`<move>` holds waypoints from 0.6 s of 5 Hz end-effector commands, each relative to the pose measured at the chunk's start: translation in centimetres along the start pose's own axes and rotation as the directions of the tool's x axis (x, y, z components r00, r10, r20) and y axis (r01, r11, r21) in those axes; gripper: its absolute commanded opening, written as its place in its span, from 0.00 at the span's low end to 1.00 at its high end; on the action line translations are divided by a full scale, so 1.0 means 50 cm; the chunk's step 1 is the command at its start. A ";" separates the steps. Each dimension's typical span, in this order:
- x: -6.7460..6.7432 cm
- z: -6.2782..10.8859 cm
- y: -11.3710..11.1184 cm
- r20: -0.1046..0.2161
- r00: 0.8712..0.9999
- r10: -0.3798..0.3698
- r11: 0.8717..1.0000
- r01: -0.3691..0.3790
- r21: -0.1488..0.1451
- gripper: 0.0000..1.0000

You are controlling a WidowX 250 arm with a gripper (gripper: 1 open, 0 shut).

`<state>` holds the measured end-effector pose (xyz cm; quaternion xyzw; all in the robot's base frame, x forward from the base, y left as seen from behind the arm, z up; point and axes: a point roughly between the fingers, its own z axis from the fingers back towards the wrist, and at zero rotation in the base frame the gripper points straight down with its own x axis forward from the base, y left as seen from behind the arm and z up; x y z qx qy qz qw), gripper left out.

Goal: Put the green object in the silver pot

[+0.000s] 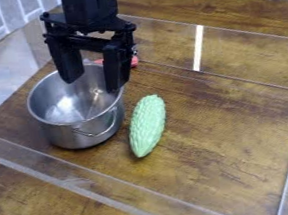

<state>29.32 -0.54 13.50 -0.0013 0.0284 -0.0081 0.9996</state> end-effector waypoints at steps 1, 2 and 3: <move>-0.002 -0.015 -0.007 -0.003 1.000 -0.003 1.000 0.003 -0.002 1.00; -0.007 -0.035 -0.025 0.008 1.000 -0.016 1.000 0.016 -0.001 1.00; -0.009 -0.062 -0.051 0.034 0.999 -0.036 0.999 0.036 0.008 1.00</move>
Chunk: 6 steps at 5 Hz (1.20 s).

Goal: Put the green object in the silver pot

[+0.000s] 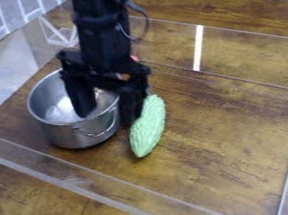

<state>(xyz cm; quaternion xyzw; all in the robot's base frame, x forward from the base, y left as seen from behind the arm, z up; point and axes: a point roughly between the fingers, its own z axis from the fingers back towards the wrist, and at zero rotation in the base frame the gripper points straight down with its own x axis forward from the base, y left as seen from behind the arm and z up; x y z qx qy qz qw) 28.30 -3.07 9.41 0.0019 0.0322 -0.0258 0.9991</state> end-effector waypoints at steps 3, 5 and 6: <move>0.030 -0.063 -0.046 0.145 0.988 -0.056 0.998 0.051 0.040 1.00; 0.059 -0.090 -0.032 0.182 0.981 -0.062 0.997 0.054 0.050 1.00; 0.070 -0.090 -0.020 0.187 0.981 -0.055 0.998 0.047 0.045 1.00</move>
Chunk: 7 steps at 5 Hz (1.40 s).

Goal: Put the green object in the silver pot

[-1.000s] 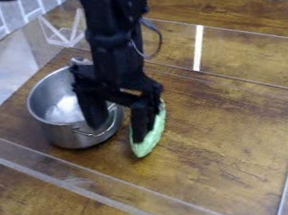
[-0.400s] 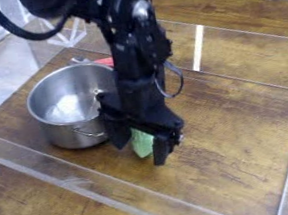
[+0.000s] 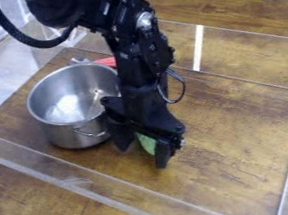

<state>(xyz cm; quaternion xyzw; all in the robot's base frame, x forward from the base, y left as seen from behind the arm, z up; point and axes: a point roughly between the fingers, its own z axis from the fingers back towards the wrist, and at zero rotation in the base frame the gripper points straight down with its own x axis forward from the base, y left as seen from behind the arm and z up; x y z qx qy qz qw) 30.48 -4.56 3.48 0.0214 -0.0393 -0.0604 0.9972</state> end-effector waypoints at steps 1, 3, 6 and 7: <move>0.028 0.020 0.020 0.050 0.998 0.025 1.000 -0.024 -0.007 1.00; 0.039 0.017 0.034 0.052 0.998 0.034 0.999 -0.034 -0.018 1.00; 0.043 0.017 0.031 0.042 0.998 0.040 0.998 -0.039 -0.045 1.00; 0.043 0.017 0.032 0.036 0.998 0.043 0.998 -0.042 -0.052 1.00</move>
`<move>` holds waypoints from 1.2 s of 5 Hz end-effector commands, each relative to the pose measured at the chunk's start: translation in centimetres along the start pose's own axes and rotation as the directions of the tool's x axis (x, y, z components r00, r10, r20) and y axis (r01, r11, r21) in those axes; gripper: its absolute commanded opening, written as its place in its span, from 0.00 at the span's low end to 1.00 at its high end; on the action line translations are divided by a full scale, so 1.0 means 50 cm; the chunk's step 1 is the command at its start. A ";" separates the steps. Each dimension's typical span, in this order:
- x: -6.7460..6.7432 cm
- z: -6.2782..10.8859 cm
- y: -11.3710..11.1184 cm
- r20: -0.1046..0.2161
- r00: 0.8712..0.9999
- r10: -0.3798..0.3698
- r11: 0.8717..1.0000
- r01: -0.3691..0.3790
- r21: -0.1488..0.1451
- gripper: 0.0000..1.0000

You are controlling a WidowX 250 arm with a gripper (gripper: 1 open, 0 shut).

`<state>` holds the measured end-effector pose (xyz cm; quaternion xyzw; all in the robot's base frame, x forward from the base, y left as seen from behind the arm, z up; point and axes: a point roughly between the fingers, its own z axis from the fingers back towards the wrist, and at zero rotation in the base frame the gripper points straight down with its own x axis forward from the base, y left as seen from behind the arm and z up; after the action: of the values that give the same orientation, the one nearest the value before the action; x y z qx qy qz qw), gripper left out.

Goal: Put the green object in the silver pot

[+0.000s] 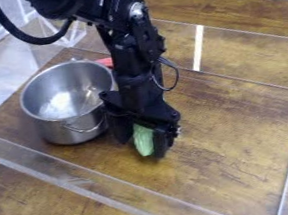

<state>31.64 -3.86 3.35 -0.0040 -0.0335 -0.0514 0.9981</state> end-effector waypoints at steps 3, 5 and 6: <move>0.021 0.024 0.009 0.029 0.999 0.027 1.000 -0.026 -0.015 1.00; 0.022 0.017 0.010 0.026 0.999 0.033 0.999 -0.032 -0.019 0.00; 0.019 0.035 0.013 0.009 0.999 0.031 0.999 -0.031 -0.007 0.00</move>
<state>31.30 -3.59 3.18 -0.0069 -0.0019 -0.0402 0.9992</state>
